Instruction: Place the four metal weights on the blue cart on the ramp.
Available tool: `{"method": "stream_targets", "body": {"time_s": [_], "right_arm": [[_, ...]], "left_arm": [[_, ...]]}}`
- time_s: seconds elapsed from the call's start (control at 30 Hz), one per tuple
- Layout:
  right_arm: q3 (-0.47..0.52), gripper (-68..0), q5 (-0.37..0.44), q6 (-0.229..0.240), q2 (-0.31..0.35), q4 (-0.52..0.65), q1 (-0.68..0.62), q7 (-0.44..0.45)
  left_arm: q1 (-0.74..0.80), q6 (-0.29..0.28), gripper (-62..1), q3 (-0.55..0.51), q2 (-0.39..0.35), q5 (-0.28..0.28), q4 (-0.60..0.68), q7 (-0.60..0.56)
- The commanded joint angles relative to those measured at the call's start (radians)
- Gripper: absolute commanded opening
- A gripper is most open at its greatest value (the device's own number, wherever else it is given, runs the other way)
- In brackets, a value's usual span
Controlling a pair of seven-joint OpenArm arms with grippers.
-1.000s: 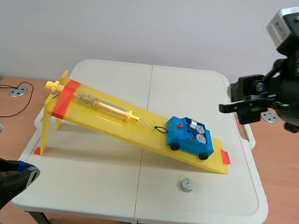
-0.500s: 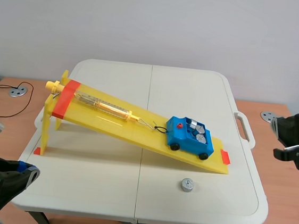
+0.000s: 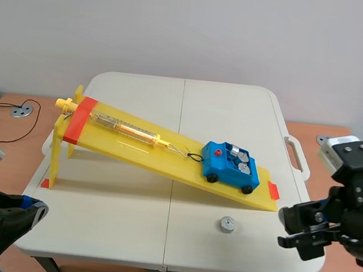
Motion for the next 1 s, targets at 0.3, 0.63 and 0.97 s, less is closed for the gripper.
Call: {"method": "stream_targets", "body": {"time_s": [0.3, 0.63, 0.97], "right_arm": [[-0.134, -37.0, -0.086, 0.022, -0.053, -0.077, 0.211, 0.179], [-0.22, -37.0, -0.164, 0.018, -0.091, -0.216, 0.283, 0.237], [-0.297, -37.3, -0.228, -0.027, -0.112, -0.303, 0.323, 0.287]], "left_arm": [[-0.02, -0.023, -57.3, -0.014, 0.03, -0.044, 0.062, -0.1], [-0.02, -0.023, -57.3, -0.014, 0.03, -0.044, 0.062, -0.1], [-0.02, -0.023, -57.3, -0.014, 0.03, -0.044, 0.062, -0.1]]}}
